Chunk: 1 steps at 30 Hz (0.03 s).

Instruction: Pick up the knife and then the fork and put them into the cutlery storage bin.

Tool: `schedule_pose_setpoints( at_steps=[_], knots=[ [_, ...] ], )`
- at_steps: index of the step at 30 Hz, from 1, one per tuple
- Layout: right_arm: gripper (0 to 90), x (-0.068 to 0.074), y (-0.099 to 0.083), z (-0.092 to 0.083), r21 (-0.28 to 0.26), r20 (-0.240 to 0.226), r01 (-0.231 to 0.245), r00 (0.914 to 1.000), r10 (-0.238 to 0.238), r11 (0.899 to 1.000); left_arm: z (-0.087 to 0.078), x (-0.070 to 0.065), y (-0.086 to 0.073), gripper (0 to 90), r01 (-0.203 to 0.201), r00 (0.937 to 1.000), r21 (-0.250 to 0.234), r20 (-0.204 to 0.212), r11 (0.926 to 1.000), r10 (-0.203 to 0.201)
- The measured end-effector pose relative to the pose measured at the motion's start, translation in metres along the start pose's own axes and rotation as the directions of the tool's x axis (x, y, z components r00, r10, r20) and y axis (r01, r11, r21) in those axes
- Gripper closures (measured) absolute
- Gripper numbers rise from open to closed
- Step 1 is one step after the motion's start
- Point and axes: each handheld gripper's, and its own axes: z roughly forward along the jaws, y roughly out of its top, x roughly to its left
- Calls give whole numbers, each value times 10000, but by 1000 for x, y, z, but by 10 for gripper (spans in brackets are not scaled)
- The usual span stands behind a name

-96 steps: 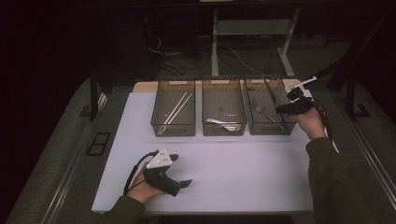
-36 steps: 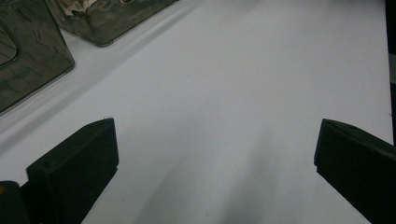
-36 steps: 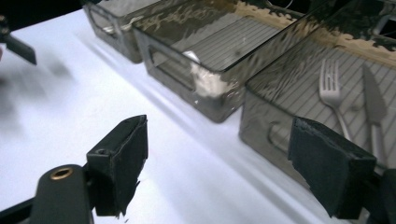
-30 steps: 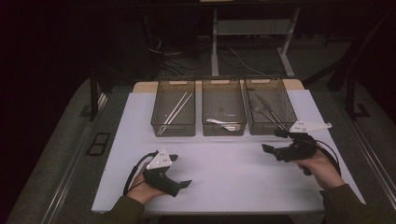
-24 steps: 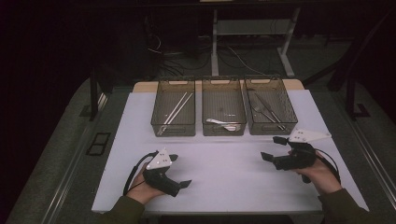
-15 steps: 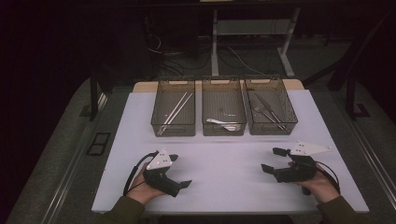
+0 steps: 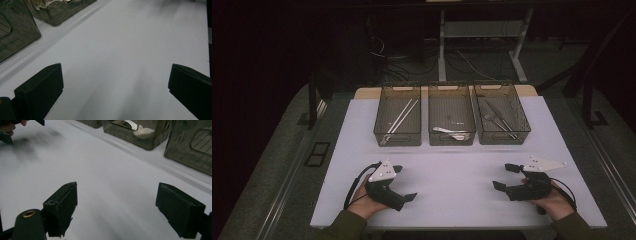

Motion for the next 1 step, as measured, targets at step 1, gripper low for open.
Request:
schedule_pose_setpoints(
  at_steps=[1],
  knots=[
    [177, 0, 0, 0, -5, -13, 2, 10000, -2, 10000, 0, 0, 0, 0, 8, 10000, 5, 18, 10000, -8]
  ],
)
